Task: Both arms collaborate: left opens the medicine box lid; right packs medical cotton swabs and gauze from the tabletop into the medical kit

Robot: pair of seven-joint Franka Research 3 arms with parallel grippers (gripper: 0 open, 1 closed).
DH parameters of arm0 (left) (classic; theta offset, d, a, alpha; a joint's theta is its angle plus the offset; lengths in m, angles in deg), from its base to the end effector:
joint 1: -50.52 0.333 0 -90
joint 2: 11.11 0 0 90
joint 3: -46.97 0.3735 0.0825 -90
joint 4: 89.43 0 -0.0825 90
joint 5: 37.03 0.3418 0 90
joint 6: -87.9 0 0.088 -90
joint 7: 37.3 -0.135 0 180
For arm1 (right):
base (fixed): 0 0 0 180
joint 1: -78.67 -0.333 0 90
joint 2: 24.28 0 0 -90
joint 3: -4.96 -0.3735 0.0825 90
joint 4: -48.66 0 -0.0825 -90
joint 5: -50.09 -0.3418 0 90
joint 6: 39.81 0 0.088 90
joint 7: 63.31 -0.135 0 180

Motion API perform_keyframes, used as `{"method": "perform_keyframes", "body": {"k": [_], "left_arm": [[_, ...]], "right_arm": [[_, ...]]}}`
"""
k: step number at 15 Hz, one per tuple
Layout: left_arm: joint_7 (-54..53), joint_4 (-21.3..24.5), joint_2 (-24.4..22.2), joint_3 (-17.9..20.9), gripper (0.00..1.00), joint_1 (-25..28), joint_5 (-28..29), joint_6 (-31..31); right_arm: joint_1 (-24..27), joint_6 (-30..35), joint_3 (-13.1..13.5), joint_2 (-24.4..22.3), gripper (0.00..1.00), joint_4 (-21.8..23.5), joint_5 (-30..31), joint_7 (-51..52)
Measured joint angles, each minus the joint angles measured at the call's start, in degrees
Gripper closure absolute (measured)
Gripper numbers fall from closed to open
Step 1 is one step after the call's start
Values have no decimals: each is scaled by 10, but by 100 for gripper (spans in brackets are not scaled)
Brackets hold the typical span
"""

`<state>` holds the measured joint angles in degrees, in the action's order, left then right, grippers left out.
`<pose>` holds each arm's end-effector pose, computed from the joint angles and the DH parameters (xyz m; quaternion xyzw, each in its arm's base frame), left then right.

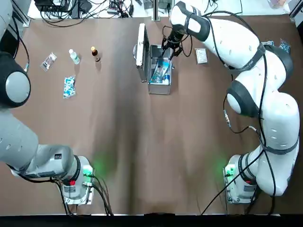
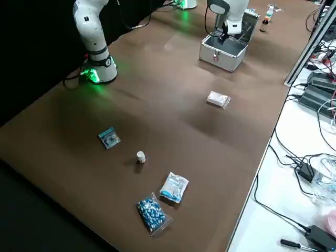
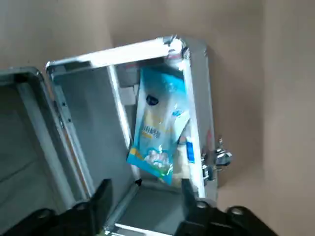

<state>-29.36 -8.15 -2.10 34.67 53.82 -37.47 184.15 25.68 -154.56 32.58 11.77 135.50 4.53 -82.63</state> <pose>0.5771 -0.0803 0.6465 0.9983 -0.0068 0.0502 0.0281 0.5679 0.4131 0.3664 -0.9725 0.0901 0.1029 0.1885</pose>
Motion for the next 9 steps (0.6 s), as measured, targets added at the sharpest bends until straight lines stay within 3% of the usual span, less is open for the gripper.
{"method": "perform_keyframes", "body": {"k": [1, 4, 9], "left_arm": [[0, 0, 0, 0, 0, 0, 0, 0], [0, 0, 0, 0, 0, 0, 0, -4], [0, 0, 0, 0, 0, 0, 0, -10]], "right_arm": [[5, 10, 4, 0, 27, -5, 21, 3], [53, 55, 9, -1, 27, -38, 94, 12], [156, 80, 12, -1, 26, -52, 139, 162]]}}
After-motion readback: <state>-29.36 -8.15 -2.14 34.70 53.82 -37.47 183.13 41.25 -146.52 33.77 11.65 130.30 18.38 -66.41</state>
